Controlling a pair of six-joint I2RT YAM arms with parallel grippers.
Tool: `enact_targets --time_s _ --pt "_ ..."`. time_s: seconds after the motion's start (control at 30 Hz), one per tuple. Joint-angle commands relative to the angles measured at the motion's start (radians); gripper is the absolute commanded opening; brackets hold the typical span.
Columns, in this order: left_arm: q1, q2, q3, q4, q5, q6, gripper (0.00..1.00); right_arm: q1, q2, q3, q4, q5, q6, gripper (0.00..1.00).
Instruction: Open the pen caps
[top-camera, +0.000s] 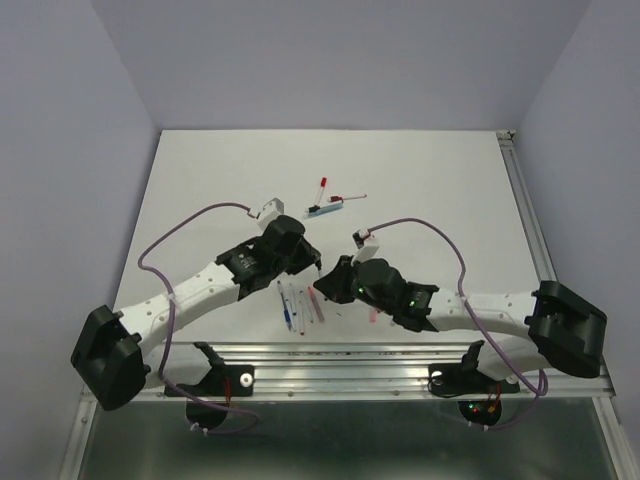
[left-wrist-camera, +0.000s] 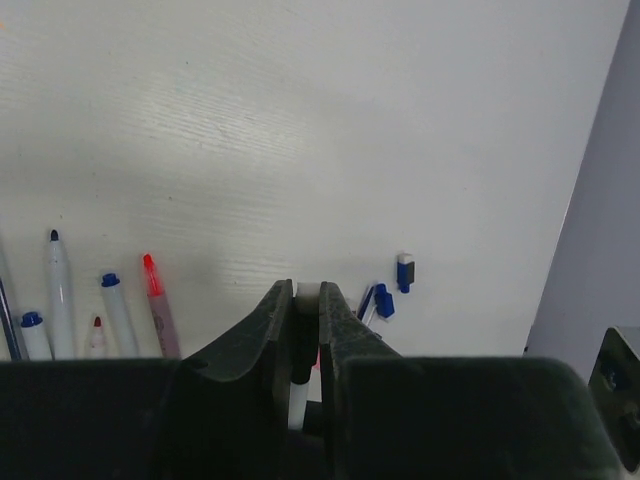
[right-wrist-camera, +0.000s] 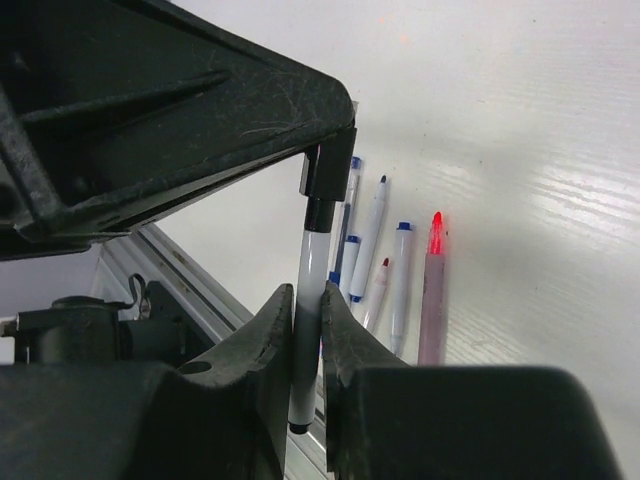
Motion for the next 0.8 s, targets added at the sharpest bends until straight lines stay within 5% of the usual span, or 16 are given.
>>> enact_targets --time_s 0.0,0.37,0.77 --pt "0.139 0.130 0.125 0.165 -0.141 0.041 0.00 0.163 -0.014 -0.031 0.194 -0.290 0.076 0.01" --pt "0.316 0.216 0.200 0.150 -0.188 0.081 0.00 0.218 -0.054 -0.081 0.202 -0.229 0.137 0.01" --pt "0.340 0.003 0.013 0.109 -0.014 0.216 0.00 0.188 -0.206 -0.015 -0.318 0.201 0.081 0.01"
